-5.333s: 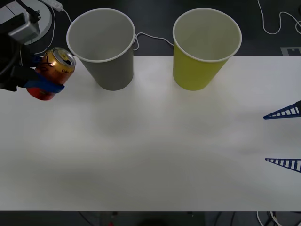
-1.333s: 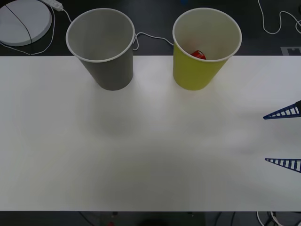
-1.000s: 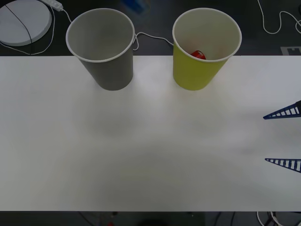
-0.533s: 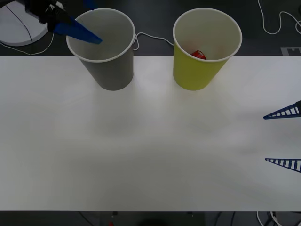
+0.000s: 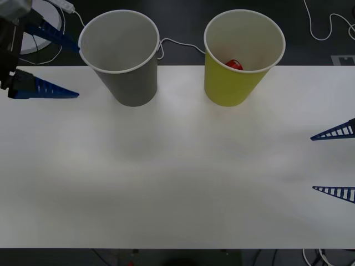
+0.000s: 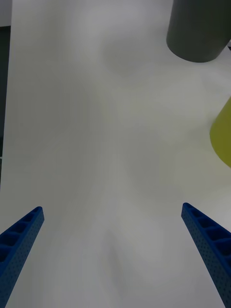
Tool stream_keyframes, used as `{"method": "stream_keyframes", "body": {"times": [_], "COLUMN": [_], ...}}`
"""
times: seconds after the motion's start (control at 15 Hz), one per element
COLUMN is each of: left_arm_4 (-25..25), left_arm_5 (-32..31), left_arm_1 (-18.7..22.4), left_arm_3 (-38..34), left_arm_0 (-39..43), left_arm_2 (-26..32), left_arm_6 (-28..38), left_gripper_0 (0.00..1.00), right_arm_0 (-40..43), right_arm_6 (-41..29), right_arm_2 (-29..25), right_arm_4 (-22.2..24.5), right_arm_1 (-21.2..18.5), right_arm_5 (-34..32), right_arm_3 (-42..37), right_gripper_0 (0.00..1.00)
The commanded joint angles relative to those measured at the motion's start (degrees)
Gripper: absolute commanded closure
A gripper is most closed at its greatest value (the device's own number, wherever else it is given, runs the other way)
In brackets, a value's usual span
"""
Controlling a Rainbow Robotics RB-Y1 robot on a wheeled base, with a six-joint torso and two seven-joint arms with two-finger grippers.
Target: Put the can into the green bin and the plastic bottle into the gray bin
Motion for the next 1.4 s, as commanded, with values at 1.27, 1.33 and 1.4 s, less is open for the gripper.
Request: {"method": "stream_keyframes", "body": {"times": [1.27, 1.33, 1.4], "left_arm_4": [-0.6, -1.0, -1.5], "left_arm_5": [3.5, 3.5, 3.5], "left_arm_1": [-4.8, -5.5, -6.1], "left_arm_3": [-6.1, -6.1, -6.1], "left_arm_0": [31.6, 31.8, 32.0], "left_arm_2": [12.0, 12.0, 12.0], "left_arm_6": [-31.7, -31.9, -32.2], "left_gripper_0": [0.00, 0.00, 0.00], "right_arm_0": [0.0, 0.0, 0.0], "right_arm_6": [0.0, 0.0, 0.0], "right_arm_2": [0.0, 0.0, 0.0], "right_arm_4": [0.0, 0.0, 0.0], "right_arm_1": [0.0, 0.0, 0.0], "right_arm_5": [0.0, 0.0, 0.0], "right_arm_3": [0.0, 0.0, 0.0], "right_gripper_0": [0.00, 0.00, 0.00]}}
